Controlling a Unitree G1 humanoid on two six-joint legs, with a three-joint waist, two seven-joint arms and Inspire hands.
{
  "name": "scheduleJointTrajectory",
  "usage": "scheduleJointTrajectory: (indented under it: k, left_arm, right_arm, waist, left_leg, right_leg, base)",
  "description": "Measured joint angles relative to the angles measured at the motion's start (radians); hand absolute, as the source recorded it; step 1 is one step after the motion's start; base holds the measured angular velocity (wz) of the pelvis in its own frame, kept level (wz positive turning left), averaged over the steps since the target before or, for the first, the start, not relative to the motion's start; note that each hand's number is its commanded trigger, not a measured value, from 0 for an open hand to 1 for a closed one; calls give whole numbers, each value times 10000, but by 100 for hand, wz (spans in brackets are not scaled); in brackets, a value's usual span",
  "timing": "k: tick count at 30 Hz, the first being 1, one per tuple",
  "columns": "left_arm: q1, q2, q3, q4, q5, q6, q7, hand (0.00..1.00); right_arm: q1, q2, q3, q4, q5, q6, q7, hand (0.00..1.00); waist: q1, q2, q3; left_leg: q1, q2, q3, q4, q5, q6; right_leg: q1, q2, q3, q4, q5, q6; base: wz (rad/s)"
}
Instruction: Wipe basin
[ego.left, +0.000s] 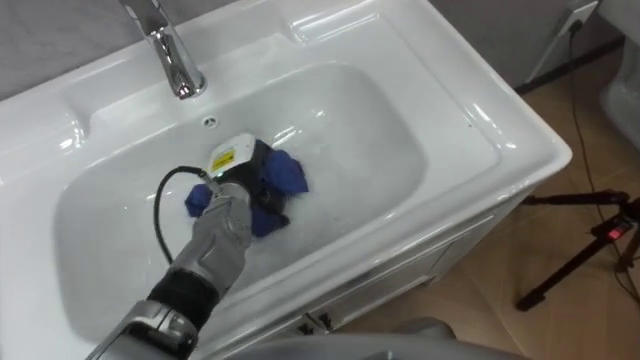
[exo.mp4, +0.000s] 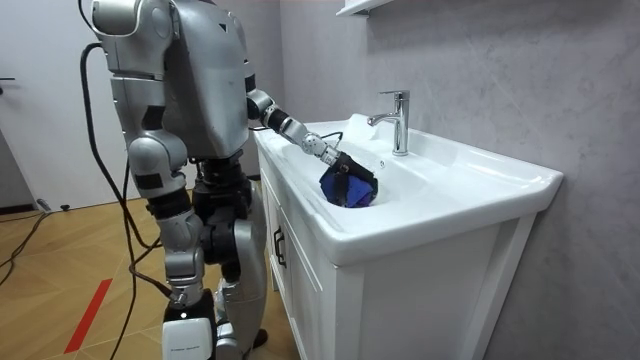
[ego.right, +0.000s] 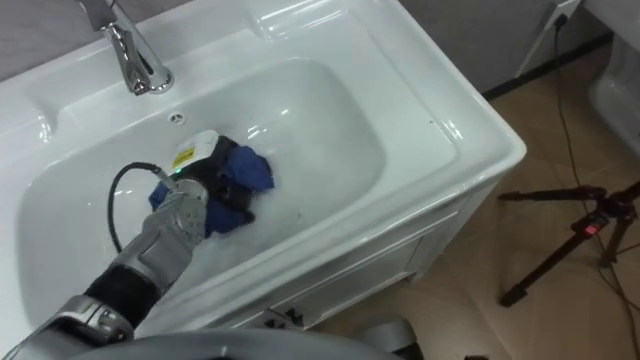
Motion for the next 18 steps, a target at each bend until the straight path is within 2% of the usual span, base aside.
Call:
scheduleJointTrajectory:
  k: [3, 6, 18]
  left_arm:
    - [-513, -148, -529, -447, -549, -15, -452, 100]
    - [-585, -172, -628, -753, -689, -26, -734, 100]
    - [-586, -128, -734, -1494, -675, -23, -1357, 100]
  right_arm:
    - [-51, -15, 151, -41, 39, -46, -20, 0]
    - [-120, -12, 165, -92, 55, -115, -51, 0]
    - [-227, -77, 779, 31, 403, -457, -94, 0]
  waist:
    - [-68, 87, 56]
    - [-52, 145, 89]
    - [-22, 162, 80]
  left_leg:
    - [-29, 16, 5, 7, -1, 0]
    - [-34, 19, 6, 17, -1, 0]
    - [-235, -1, -124, 46, 0, 1]
  right_leg:
    - [12, 27, 2, -16, 4, -6]
    - [-19, 32, 9, -39, 2, -7]
    - [-120, 16, -43, -39, 2, -6]
  base:
    - [0]
    - [0]
    - [4]
